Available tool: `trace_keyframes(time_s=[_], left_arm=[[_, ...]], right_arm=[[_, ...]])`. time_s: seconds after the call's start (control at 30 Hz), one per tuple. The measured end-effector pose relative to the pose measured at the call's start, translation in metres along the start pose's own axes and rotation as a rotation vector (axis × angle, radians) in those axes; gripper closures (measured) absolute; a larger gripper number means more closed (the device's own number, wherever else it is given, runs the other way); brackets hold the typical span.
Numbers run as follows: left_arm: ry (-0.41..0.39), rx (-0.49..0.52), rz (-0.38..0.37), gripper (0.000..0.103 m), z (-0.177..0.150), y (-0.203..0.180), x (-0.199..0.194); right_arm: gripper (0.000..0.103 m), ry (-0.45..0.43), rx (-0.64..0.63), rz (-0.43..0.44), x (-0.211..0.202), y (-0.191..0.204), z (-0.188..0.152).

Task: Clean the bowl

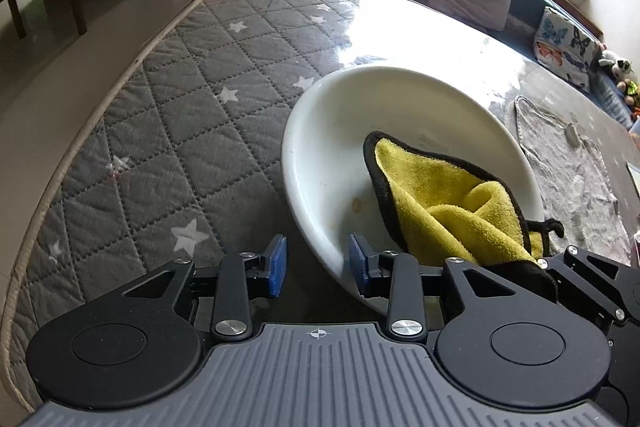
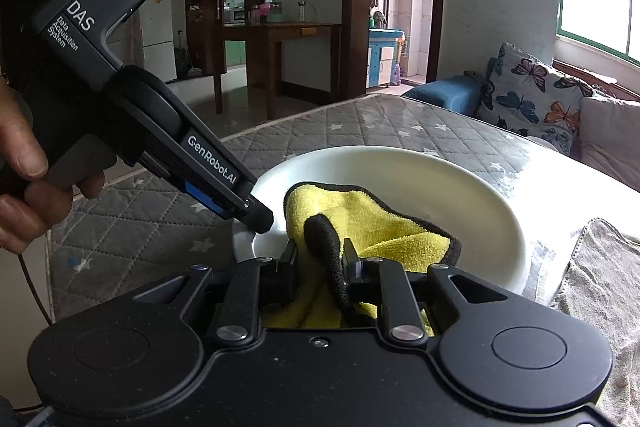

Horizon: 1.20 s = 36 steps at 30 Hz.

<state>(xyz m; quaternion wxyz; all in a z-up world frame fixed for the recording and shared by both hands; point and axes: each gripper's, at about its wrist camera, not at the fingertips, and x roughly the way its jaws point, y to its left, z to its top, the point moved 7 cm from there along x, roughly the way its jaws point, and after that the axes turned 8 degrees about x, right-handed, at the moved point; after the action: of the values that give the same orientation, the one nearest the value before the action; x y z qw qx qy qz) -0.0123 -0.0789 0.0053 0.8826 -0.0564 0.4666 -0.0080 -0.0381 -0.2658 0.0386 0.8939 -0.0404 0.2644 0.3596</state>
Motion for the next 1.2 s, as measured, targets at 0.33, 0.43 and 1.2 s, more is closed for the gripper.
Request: trace_keyframes(time_s=[0.33,0.43,1.2], left_arm=[[-0.001,0.067,0.003,0.075,0.000,-0.009,0.005],[-0.001,0.084,0.010,0.074,0.000,-0.010,0.007],[-0.027,0.258,0.057,0.074,0.013,-0.014,0.019]], right_arm=[[0.081,0.016,-0.026,-0.011,-0.003,-0.005,-0.002],[0.081,0.021,-0.031,-0.025,-0.003,-0.009,-0.003],[0.081,0.028,-0.067,-0.133,-0.002,-0.032,-0.010]])
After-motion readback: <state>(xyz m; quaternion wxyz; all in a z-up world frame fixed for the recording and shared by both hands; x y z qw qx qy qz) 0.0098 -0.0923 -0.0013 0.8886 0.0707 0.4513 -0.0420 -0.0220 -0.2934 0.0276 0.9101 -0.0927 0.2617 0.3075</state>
